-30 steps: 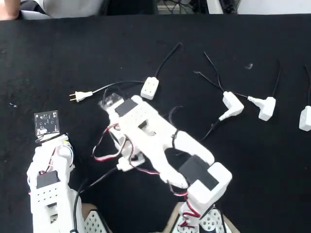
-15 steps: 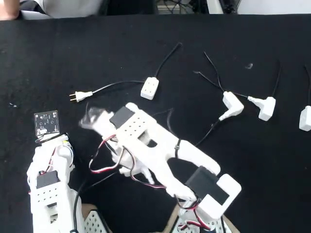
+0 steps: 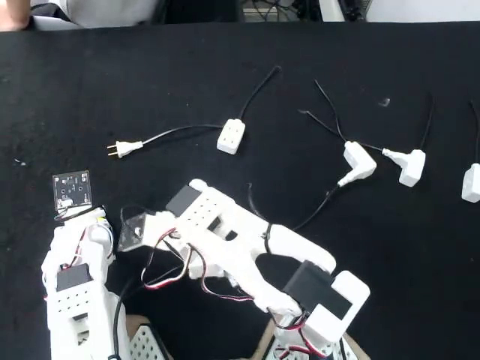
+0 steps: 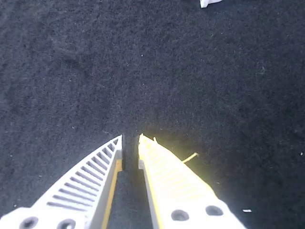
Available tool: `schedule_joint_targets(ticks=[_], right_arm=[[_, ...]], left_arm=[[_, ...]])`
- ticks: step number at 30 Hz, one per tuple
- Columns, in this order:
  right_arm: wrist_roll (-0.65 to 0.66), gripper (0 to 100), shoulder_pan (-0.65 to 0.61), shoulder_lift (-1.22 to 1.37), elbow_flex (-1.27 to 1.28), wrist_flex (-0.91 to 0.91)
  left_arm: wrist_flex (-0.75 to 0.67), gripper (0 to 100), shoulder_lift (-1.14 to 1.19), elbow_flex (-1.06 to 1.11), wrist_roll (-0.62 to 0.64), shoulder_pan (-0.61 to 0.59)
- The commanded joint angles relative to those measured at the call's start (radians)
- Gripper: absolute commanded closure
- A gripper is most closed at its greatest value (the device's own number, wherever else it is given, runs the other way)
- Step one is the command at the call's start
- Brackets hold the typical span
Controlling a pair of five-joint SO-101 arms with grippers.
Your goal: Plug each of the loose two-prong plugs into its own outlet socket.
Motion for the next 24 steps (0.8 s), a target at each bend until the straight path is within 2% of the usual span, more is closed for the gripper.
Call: schedule_joint_targets(ticks=[1,4,8,11,13,19,24], right_arm=[[0.043,69.2,-0.009,-0.053,0.005,-0.078],[0.063,69.4,-0.009,-0.059,0.03,-0.123],[0.058,69.4,-0.009,-0.054,0.03,-0.133],[0.058,69.8,-0.009,-0.054,0.03,-0.135],[0.058,74.3,-0.009,-0.053,0.03,-0.138],[0.064,99.3,-0.009,-0.053,0.031,-0.172],[0.061,98.8,0.068,-0.07,-0.028,-0.163]], left_arm=[[-0.015,94,-0.011,-0.005,-0.002,-0.041],[-0.011,94,-0.011,-0.038,0.014,-0.163],[-0.014,93,-0.011,-0.067,0.153,-0.351],[-0.015,93,-0.011,-0.079,0.21,-0.437],[-0.017,93,-0.011,-0.081,0.236,-0.46],[-0.018,93,-0.011,-0.073,0.242,-0.458],[-0.018,93,-0.011,-0.07,0.242,-0.456]])
